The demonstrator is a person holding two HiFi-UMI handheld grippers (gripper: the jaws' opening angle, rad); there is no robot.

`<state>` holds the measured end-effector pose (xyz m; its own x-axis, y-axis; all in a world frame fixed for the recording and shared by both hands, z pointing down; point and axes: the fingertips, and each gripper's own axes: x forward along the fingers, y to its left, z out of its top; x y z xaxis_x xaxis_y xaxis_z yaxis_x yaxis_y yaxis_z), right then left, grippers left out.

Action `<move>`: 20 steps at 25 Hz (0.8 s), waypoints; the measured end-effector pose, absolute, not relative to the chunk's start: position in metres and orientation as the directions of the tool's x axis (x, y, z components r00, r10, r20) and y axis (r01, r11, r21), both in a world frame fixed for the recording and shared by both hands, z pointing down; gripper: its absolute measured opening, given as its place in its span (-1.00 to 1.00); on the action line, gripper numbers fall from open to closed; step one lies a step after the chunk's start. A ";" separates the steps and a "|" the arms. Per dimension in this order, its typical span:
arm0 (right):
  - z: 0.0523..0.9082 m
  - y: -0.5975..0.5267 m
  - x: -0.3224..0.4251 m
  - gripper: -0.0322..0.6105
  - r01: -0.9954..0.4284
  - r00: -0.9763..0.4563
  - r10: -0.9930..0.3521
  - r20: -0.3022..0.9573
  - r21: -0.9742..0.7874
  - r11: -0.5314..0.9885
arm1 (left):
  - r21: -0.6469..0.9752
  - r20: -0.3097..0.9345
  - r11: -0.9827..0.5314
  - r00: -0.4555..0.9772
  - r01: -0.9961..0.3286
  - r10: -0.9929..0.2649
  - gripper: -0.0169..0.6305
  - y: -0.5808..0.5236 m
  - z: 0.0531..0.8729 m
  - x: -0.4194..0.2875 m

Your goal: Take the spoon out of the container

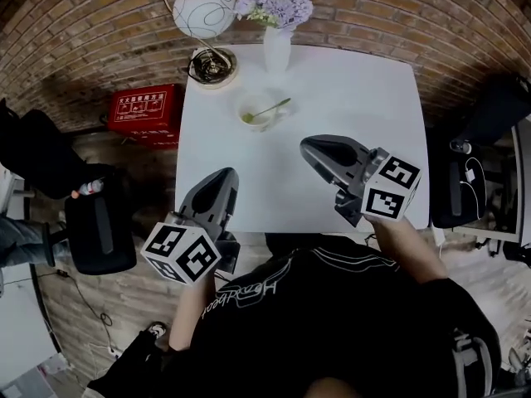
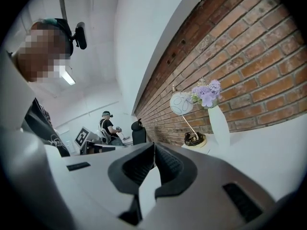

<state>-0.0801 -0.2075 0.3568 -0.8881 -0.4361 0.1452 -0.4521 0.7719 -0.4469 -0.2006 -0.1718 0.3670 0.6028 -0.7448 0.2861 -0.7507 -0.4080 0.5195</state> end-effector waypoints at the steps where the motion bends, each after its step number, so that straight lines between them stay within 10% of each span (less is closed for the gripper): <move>1: 0.359 -0.216 -0.078 -0.90 -0.465 -0.881 -0.449 0.150 -0.451 0.762 | 0.526 0.290 -0.407 0.608 -0.746 -0.739 -0.93 -0.179 0.370 -0.201; 20: 0.442 -0.320 -0.074 -0.34 -0.589 -0.807 -0.537 0.247 -0.418 0.692 | 0.567 0.358 -0.394 0.647 -0.723 -0.673 -0.93 -0.242 0.414 -0.204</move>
<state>-0.0740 -0.3203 0.4417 -0.8065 -0.5372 0.2469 -0.5888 0.6920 -0.4176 -0.2043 -0.2419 0.4138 0.6470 -0.6735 0.3576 -0.7234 -0.3941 0.5669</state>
